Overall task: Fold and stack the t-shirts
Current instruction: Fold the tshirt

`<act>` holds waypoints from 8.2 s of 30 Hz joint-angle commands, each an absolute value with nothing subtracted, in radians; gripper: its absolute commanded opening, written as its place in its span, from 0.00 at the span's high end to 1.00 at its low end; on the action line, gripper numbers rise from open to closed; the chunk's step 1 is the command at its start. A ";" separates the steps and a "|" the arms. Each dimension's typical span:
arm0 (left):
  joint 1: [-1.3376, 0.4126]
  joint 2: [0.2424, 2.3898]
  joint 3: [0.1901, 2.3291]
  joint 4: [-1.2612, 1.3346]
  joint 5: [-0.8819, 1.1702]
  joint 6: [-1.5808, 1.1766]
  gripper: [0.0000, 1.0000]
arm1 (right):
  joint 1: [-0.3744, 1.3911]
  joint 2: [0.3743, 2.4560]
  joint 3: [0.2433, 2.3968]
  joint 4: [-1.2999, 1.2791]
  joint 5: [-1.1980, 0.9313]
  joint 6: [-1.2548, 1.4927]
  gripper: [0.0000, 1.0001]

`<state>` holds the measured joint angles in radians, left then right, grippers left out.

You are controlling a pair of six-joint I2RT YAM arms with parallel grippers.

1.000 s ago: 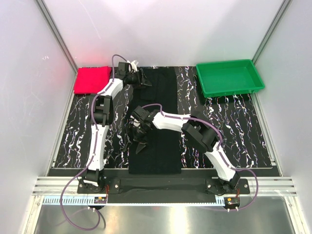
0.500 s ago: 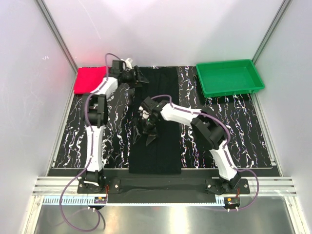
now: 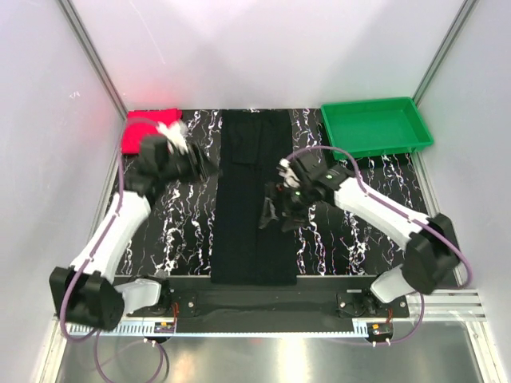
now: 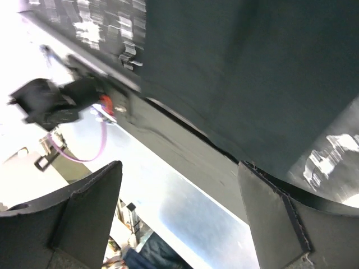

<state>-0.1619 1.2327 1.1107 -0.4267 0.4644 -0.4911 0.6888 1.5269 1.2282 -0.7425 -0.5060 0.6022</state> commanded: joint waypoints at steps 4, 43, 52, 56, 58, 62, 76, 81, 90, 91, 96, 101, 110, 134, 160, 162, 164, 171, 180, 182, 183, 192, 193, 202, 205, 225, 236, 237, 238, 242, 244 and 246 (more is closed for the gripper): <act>-0.310 0.976 0.698 -0.639 0.209 -0.682 0.39 | 0.644 1.368 0.921 -0.713 -0.482 0.647 0.14; -0.434 0.752 0.368 -0.784 0.255 -0.966 0.40 | 0.637 1.173 0.268 -0.150 -0.568 1.080 0.51; -0.449 0.749 0.330 -0.749 0.285 -0.988 0.43 | 0.638 1.204 0.287 -0.115 -0.552 1.068 0.50; -0.454 0.747 0.296 -0.721 0.318 -0.999 0.44 | 0.638 1.249 0.291 -0.055 -0.567 1.065 0.50; -0.454 0.749 0.296 -0.722 0.319 -1.002 0.44 | 0.638 1.272 0.288 -0.031 -0.575 1.072 0.50; -0.459 0.762 0.293 -0.715 0.322 -1.000 0.46 | 0.638 1.302 0.279 0.035 -0.589 1.080 0.50; -0.459 0.759 0.276 -0.664 0.337 -1.020 0.69 | 0.638 1.273 0.245 0.055 -0.601 1.098 0.52; -0.457 0.758 0.276 -0.658 0.334 -1.026 0.82 | 0.638 1.270 0.241 0.055 -0.601 1.092 0.73; -0.459 0.729 0.333 -0.649 0.347 -1.009 1.00 | 0.637 1.178 0.267 0.038 -0.591 1.135 1.00; -0.460 0.730 0.359 -0.650 0.350 -1.009 1.00 | 0.638 1.136 0.276 0.025 -0.577 1.143 1.00; -0.460 0.787 0.480 -0.635 0.316 -0.987 1.00 | 0.612 1.146 0.452 -0.102 -0.554 1.070 1.00; -0.427 1.046 0.718 -0.620 0.246 -0.881 1.00 | 0.487 1.299 0.650 -0.305 -0.552 0.910 1.00; -0.270 1.465 1.074 -0.531 0.291 -0.770 1.00 | 0.315 1.693 1.129 -0.472 -0.587 0.678 1.00; -0.133 1.988 1.523 -0.442 0.471 -0.755 1.00 | 0.175 2.241 1.812 -0.701 -0.724 0.546 1.00; -0.090 1.909 1.680 -0.615 0.275 -0.600 0.53 | 0.110 2.522 2.543 -1.112 -0.578 0.450 0.50; -0.103 1.852 1.587 -0.608 0.302 -0.594 0.55 | 0.123 2.434 2.437 -1.106 -0.574 0.433 0.48; -0.139 1.787 1.478 -0.582 0.348 -0.581 0.57 | 0.165 2.317 2.246 -1.048 -0.539 0.408 0.45; -0.247 1.706 1.209 -0.353 0.528 -0.621 0.66 | 0.282 2.066 1.726 -0.766 -0.523 0.509 0.46; -0.272 1.876 1.216 -0.199 0.508 -0.649 0.67 | 0.429 2.115 1.655 -0.692 -0.259 0.646 0.53; -0.261 1.925 1.255 -0.187 0.529 -0.652 0.68 | 0.428 2.140 1.698 -0.693 -0.218 0.637 0.53; -0.256 1.966 1.302 -0.186 0.531 -0.653 0.68 | 0.428 2.167 1.718 -0.692 -0.204 0.631 0.53; -0.164 2.180 1.569 -0.180 0.577 -0.719 0.68 | 0.408 2.434 2.146 -0.816 -0.100 0.537 0.51; -0.146 2.196 1.594 -0.169 0.586 -0.735 0.68 | 0.390 2.469 2.201 -0.834 -0.088 0.531 0.51; -0.091 2.251 1.838 -0.198 0.618 -0.746 0.60 | 0.232 2.691 2.759 -0.994 -0.238 0.540 0.50; -0.092 2.120 1.748 -0.218 0.633 -0.718 0.61 | 0.221 2.559 2.572 -0.991 -0.345 0.494 0.50; -0.210 1.781 1.058 -0.173 0.741 -0.641 0.71 | 0.465 2.081 1.528 -0.503 -0.810 0.630 0.88; -0.147 1.825 0.957 -0.181 0.718 -0.532 0.76 | 0.476 2.200 1.497 -0.492 -0.818 0.601 0.90; -0.146 1.828 0.948 -0.179 0.718 -0.526 0.77 | 0.474 2.201 1.488 -0.492 -0.815 0.597 0.89; -0.144 1.836 0.931 -0.175 0.719 -0.514 0.77 | 0.476 2.200 1.471 -0.494 -0.813 0.585 0.90; -0.137 1.850 0.888 -0.163 0.715 -0.496 0.78 | 0.465 2.191 1.411 -0.494 -0.796 0.558 0.89; -0.129 1.852 0.867 -0.163 0.713 -0.485 0.79 | 0.453 2.180 1.370 -0.492 -0.788 0.537 0.90; -0.112 1.851 0.853 -0.163 0.706 -0.477 0.80 | 0.439 2.158 1.345 -0.492 -0.779 0.519 0.89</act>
<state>-0.1295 1.8366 0.8928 -0.1627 0.7383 -0.5385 0.4625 2.1899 1.3891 -0.4744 -0.8032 0.5594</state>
